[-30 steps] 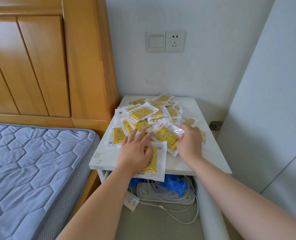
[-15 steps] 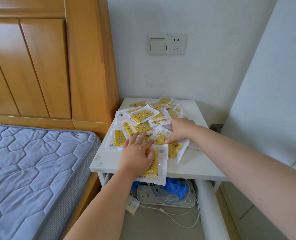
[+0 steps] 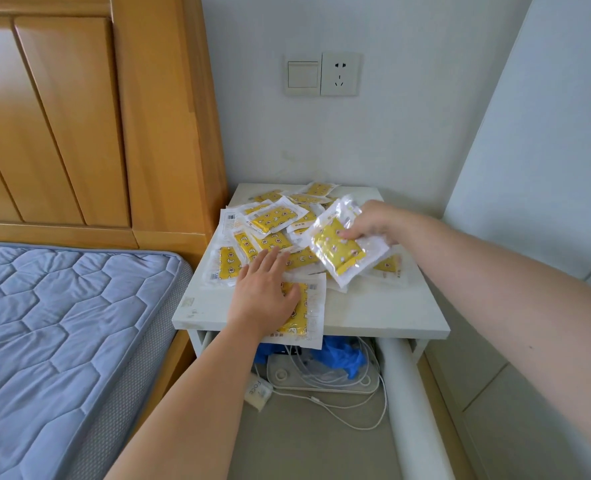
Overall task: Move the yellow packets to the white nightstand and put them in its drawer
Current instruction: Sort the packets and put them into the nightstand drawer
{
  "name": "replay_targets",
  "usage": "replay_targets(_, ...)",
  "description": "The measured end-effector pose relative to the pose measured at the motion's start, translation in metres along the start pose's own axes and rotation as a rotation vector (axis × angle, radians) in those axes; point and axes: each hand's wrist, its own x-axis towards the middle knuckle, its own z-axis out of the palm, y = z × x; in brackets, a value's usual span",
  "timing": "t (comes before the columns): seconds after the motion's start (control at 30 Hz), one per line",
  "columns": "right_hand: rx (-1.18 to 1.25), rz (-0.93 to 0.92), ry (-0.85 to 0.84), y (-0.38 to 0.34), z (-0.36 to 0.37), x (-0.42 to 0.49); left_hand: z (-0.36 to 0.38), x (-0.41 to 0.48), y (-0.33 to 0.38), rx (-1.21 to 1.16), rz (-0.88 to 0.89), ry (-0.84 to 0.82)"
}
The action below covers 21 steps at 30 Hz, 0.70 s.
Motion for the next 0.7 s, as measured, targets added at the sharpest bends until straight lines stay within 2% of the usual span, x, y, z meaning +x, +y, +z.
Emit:
replay_targets(0.17,0.946,0.206,-0.041,0.031,-0.009,-0.013,-0.002,-0.001,0.001,0.006,-0.014,0.063)
replay_targets(0.23,1.174,0.275,-0.036,0.054,0.009,-0.025,-0.002,-0.001,0.002,-0.006,-0.038,0.086)
replay_targets(0.3,1.332,0.258,-0.036,0.072,0.032,-0.039,-0.002,-0.002,0.003,-0.026,-0.062,0.142)
replay_targets(0.43,1.425,0.21,-0.02,0.083,0.051,-0.048,-0.002,-0.004,0.006,-0.056,-0.108,0.27)
replay_targets(0.57,1.39,0.08,0.003,0.086,0.066,-0.057,-0.004,-0.007,0.009,-0.019,-0.127,0.258)
replay_targets(0.7,1.266,0.038,0.067,0.082,0.072,-0.06,-0.005,-0.013,0.014,0.019,-0.177,0.192)
